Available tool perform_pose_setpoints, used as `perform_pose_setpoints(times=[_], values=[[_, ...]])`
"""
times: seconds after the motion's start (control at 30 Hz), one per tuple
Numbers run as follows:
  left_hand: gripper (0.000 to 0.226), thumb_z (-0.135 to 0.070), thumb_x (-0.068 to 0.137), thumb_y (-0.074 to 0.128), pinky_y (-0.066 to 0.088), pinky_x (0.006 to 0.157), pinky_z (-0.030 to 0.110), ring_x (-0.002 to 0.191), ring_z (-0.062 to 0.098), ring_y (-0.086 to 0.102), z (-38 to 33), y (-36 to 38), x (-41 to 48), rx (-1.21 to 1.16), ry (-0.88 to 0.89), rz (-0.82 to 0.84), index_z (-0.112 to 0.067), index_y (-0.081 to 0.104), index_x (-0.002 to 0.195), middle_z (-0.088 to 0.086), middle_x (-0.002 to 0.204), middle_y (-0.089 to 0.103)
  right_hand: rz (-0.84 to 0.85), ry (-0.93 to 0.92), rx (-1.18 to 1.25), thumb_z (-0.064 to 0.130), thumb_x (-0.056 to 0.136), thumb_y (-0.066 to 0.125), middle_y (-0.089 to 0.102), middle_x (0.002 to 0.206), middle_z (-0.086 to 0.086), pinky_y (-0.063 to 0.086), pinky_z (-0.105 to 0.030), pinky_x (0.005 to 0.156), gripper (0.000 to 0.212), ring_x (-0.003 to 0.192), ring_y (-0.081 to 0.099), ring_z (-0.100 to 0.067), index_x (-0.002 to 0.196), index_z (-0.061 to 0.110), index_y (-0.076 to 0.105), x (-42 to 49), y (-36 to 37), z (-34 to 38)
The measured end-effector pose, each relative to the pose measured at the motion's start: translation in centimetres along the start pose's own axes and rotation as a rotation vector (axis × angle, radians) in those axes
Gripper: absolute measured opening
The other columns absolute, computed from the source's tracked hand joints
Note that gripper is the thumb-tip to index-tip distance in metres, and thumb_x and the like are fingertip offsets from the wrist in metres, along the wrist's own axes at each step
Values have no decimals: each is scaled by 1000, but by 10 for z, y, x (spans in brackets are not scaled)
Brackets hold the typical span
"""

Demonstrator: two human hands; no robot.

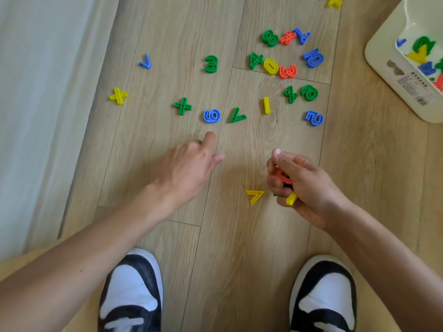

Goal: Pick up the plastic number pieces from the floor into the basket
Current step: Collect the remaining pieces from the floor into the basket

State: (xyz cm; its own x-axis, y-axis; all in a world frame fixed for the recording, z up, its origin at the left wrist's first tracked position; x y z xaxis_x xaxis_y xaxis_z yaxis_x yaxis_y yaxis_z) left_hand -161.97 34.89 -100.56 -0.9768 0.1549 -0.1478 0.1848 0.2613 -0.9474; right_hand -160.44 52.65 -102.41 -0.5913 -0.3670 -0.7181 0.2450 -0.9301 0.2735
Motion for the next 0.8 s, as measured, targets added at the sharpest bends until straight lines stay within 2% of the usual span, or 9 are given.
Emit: perform_pose_setpoints(times=[0.13,0.2,0.27,0.33,0.43,0.53,0.63,0.8], values=[[31,-40,97,49,30,53,34,74,40,64,-3,3,0,116,-14,18,-10,49,102,11,87,65,-75,-184,-450,34,103,48,44,59,0,30,-26,45,40,49,36,-11,79,3,54,-12,0,12],[25,-33,99,46,30,53,34,74,39,64,-6,4,-1,143,10,29,-9,52,99,11,86,65,-104,-310,-844,37,100,52,53,59,10,37,-25,46,30,48,45,-9,85,11,58,-19,8,18],[21,-28,98,46,33,53,35,71,39,62,-5,4,-1,72,8,15,-9,54,92,11,82,64,-59,-367,-1241,42,101,49,58,68,5,45,-33,50,23,56,54,-16,97,19,51,-23,22,10],[19,-24,95,50,37,53,35,64,33,57,1,1,-1,-81,-30,-21,-9,54,83,6,73,62,-31,-436,-1511,43,103,42,55,73,3,45,-37,51,23,56,52,-22,105,20,41,-24,32,-1],[20,-17,92,55,34,53,33,55,19,48,9,-5,-2,-326,-99,-60,-13,54,73,-6,60,53,-20,-551,-1653,37,105,39,53,74,3,39,-32,45,18,52,50,-19,111,19,40,-26,39,-10],[24,-14,91,53,37,53,32,51,7,47,12,-2,-1,-513,-180,3,-16,56,68,-12,62,56,-12,-587,-1715,33,104,47,57,80,1,31,-30,44,21,56,55,-19,116,15,49,-26,38,-19],[30,-12,92,51,31,48,25,44,6,41,9,1,3,-630,-227,66,-20,52,63,-15,51,52,-37,-602,-1724,27,102,52,56,77,1,28,-28,41,19,52,53,-18,114,12,53,-24,36,-22],[34,-16,94,48,26,50,27,47,13,32,2,4,13,-842,-310,152,-17,47,60,-11,45,37,-103,-590,-1666,15,94,58,55,73,1,26,-28,39,20,47,35,-16,113,13,52,-19,38,-20]])
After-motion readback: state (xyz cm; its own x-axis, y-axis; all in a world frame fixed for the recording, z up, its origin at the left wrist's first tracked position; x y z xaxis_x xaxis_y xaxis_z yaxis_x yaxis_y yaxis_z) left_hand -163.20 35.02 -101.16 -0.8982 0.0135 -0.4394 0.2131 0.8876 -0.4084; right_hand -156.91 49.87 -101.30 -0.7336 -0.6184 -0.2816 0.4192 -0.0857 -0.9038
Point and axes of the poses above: each hand's wrist, its own x-axis towards the middle knuckle, its own y-axis out of the palm, z = x × y, the point moved 9 cm from there along x, towards the middle knuckle
